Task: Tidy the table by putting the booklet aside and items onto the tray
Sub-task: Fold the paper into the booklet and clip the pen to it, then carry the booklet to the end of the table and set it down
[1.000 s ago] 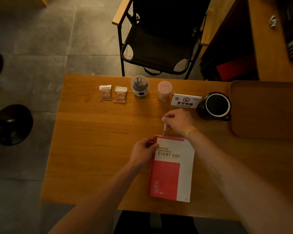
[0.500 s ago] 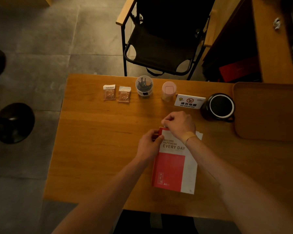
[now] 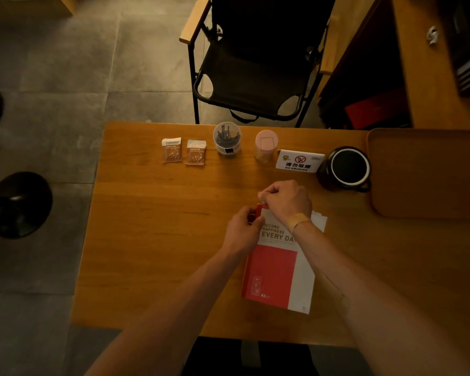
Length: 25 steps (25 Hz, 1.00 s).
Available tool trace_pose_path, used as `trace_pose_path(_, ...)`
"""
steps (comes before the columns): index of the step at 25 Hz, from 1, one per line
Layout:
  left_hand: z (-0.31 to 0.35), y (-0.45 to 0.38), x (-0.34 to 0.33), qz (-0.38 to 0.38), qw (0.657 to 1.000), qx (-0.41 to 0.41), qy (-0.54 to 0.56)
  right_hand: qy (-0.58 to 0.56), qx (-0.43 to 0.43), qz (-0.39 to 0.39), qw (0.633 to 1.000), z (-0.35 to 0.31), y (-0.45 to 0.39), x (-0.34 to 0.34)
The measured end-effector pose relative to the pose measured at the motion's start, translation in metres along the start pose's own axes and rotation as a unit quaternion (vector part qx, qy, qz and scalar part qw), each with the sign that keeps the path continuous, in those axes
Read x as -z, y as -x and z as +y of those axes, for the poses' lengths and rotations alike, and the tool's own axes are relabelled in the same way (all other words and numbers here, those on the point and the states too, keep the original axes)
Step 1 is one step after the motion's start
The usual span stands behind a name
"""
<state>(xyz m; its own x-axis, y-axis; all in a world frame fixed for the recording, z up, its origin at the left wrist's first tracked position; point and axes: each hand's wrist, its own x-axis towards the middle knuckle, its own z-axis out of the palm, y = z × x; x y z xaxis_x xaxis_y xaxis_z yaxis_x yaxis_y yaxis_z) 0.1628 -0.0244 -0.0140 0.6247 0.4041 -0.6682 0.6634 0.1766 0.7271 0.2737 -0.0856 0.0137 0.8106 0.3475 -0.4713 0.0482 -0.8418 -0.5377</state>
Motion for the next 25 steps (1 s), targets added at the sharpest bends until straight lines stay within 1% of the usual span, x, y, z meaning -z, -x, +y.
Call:
trace_pose_path(3, 0.002, 0.004, -0.006, -0.012, 1.0, 0.015, -0.004, -0.021, -0.001, -0.016, 1.0, 0.003, 0.0, -0.001)
trace_pose_path(4, 0.003, 0.005, -0.007, -0.013, 1.0, 0.02, -0.004, -0.013, 0.005, -0.01, 1.0, 0.005, 0.003, -0.002)
trace_pose_path(7, 0.009, 0.011, -0.005, -0.008, 0.999, 0.033, -0.002, 0.087, 0.01, 0.038, 0.995, 0.024, 0.016, -0.002)
trace_pose_path(8, 0.01, 0.014, -0.003, -0.009, 0.999, 0.036, -0.003, 0.109, -0.003, 0.049, 0.993, 0.033, 0.022, 0.0)
trace_pose_path(9, 0.012, 0.019, 0.001, -0.01, 0.999, 0.036, -0.006, 0.103, -0.022, 0.047, 0.993, 0.04, 0.029, 0.003)
trace_pose_path(10, 0.014, 0.024, 0.004, -0.011, 0.999, 0.036, -0.009, 0.059, -0.045, 0.032, 0.997, 0.047, 0.035, 0.006)
trace_pose_path(12, 0.019, 0.036, 0.012, -0.013, 0.999, 0.033, -0.005, -0.099, -0.084, -0.014, 0.991, 0.056, 0.048, 0.012)
trace_pose_path(14, 0.024, 0.046, 0.018, -0.022, 0.999, 0.026, 0.014, -0.243, -0.104, -0.053, 0.963, 0.059, 0.065, 0.019)
trace_pose_path(15, 0.027, 0.052, 0.02, -0.027, 0.999, 0.022, 0.024, -0.311, -0.113, -0.068, 0.941, 0.06, 0.075, 0.022)
trace_pose_path(17, 0.033, 0.06, 0.024, -0.029, 0.999, 0.01, 0.031, -0.401, -0.138, -0.082, 0.902, 0.064, 0.091, 0.027)
trace_pose_path(19, 0.037, 0.066, 0.03, -0.027, 0.999, 0.004, 0.038, -0.42, -0.146, -0.108, 0.889, 0.067, 0.105, 0.032)
trace_pose_path(22, 0.042, 0.071, 0.04, -0.017, 0.997, 0.011, 0.07, -0.396, -0.143, -0.149, 0.895, 0.065, 0.12, 0.039)
trace_pose_path(25, 0.045, 0.076, 0.049, -0.001, 0.992, 0.019, 0.123, -0.387, -0.131, -0.162, 0.898, 0.061, 0.132, 0.042)
